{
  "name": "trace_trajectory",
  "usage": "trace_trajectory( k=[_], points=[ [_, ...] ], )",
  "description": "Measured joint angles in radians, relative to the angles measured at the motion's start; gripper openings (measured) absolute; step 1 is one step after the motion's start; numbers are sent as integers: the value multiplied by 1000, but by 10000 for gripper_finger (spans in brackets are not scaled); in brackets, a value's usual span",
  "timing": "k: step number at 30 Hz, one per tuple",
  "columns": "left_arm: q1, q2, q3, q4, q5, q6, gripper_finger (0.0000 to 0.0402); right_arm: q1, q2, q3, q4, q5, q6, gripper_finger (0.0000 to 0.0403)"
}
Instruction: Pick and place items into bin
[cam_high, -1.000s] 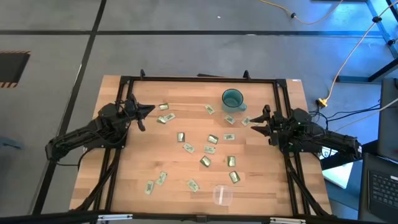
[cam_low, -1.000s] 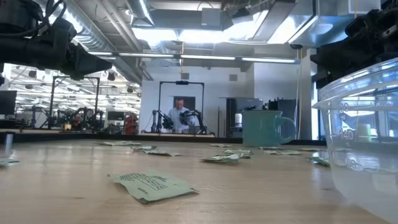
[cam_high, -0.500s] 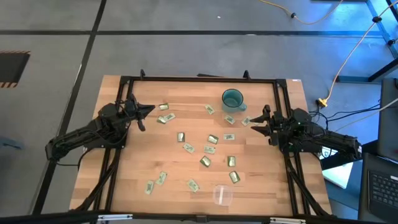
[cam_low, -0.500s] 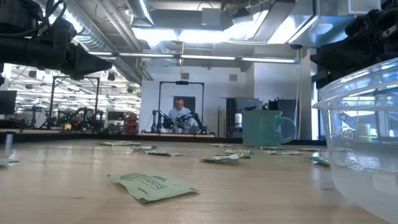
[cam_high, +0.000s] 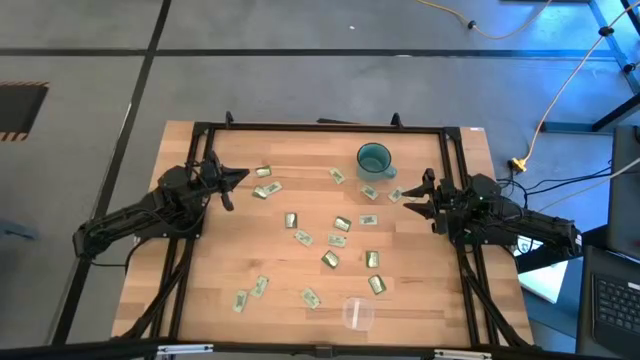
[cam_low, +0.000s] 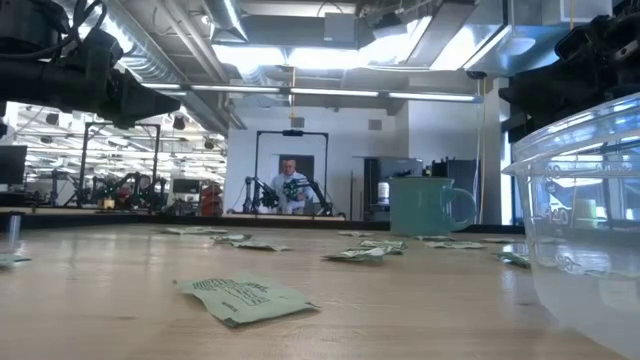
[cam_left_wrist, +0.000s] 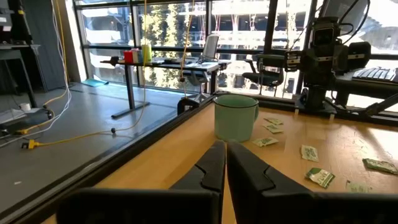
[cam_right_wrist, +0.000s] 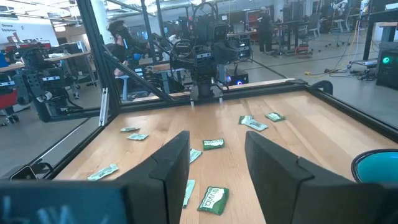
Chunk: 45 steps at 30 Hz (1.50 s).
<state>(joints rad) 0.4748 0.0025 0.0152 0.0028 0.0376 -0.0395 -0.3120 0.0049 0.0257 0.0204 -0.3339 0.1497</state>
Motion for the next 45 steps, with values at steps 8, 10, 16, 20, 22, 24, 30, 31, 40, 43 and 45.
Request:
trace_trajectory(
  k=[8, 10, 16, 20, 22, 24, 30, 31, 40, 43, 45],
  points=[
    [0, 0, 0, 0, 0, 0, 11, 0, 0, 0, 0, 0, 0, 159],
    [0, 0, 0, 0, 0, 0, 10, 0, 0, 0, 0, 0, 0, 159],
    [0, 0, 0, 0, 0, 0, 13, 0, 0, 0, 0, 0, 0, 159],
    [0, 0, 0, 0, 0, 0, 10, 0, 0, 0, 0, 0, 0, 159],
    [0, 0, 0, 0, 0, 0, 11, 0, 0, 0, 0, 0, 0, 159],
    [0, 0, 0, 0, 0, 0, 12, 0, 0, 0, 0, 0, 0, 159],
    [0, 0, 0, 0, 0, 0, 10, 0, 0, 0, 0, 0, 0, 159],
    [0, 0, 0, 0, 0, 0, 10, 0, 0, 0, 0, 0, 0, 159],
    [0, 0, 0, 0, 0, 0, 10, 0, 0, 0, 0, 0, 9, 159],
    [0, 0, 0, 0, 0, 0, 12, 0, 0, 0, 8, 0, 68, 159],
    [0, 0, 0, 0, 0, 0, 13, 0, 0, 0, 10, 0, 122, 159]
  ],
)
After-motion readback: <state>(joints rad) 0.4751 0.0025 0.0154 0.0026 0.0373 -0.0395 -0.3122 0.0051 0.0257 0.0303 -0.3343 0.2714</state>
